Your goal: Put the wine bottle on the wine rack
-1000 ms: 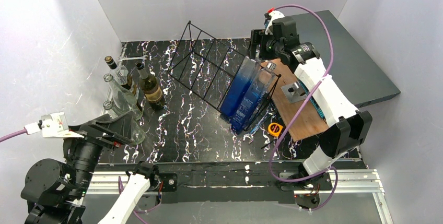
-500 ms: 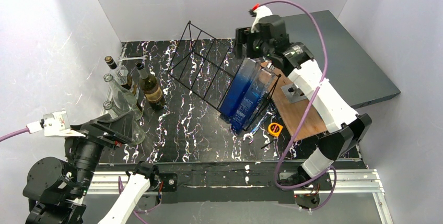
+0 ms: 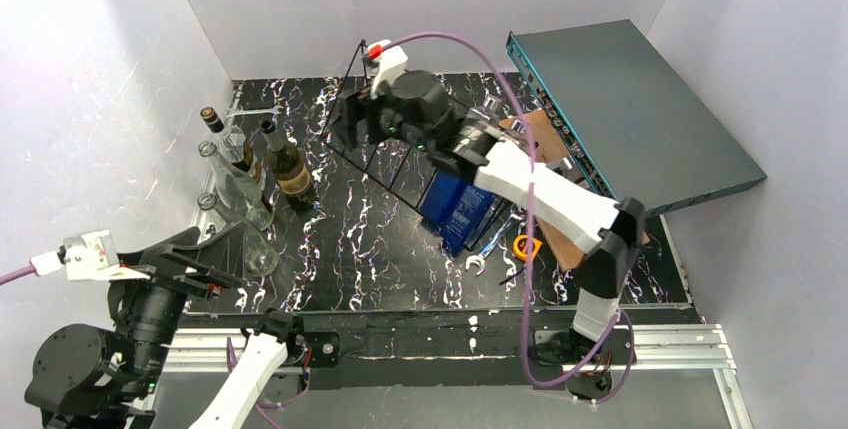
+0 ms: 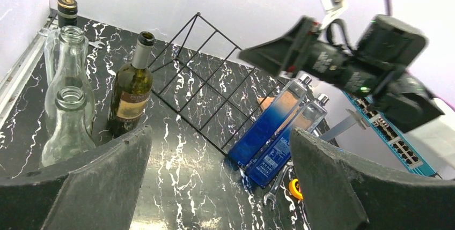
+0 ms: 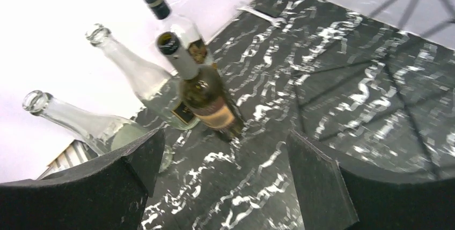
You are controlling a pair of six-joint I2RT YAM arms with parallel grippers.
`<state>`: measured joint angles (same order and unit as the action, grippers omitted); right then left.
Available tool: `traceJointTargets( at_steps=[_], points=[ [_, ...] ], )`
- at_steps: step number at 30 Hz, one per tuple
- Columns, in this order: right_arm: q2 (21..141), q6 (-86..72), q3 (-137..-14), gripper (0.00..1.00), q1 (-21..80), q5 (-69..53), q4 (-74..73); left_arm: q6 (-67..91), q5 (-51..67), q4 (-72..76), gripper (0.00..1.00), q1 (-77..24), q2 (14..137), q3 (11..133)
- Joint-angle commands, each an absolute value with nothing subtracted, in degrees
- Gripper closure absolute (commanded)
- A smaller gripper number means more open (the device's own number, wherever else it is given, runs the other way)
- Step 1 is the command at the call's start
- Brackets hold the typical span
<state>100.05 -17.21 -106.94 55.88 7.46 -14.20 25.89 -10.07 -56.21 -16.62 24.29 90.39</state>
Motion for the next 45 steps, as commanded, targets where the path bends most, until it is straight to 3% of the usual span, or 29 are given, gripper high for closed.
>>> traceJointTargets(
  at_steps=[1,6,27,38,42,45],
  points=[
    [106.84,-16.86,-113.01,0.07,61.11,9.40,-2.29,25.00,-11.26,-58.55,0.01,-16.78,23.35,92.56],
    [115.53,-13.71,-120.38,0.02,64.85,13.08,1.41,25.36,-10.58,-60.10,0.01,-16.73,23.18,93.95],
    [136.36,-6.02,-136.00,0.03,67.58,22.32,10.34,26.54,-7.88,-63.10,0.01,-16.72,22.67,96.15],
    [145.76,-3.14,-144.11,0.21,67.68,23.49,15.21,26.15,-8.35,-65.02,0.01,-16.75,22.76,97.64],
    [146.12,-2.75,-144.26,0.34,67.69,23.69,16.60,25.78,-9.21,-65.43,0.01,-16.74,22.43,97.82],
    [145.58,-2.44,-143.94,0.49,67.65,24.28,15.95,25.75,-9.28,-65.71,0.01,-16.74,22.63,97.92]
  ],
)
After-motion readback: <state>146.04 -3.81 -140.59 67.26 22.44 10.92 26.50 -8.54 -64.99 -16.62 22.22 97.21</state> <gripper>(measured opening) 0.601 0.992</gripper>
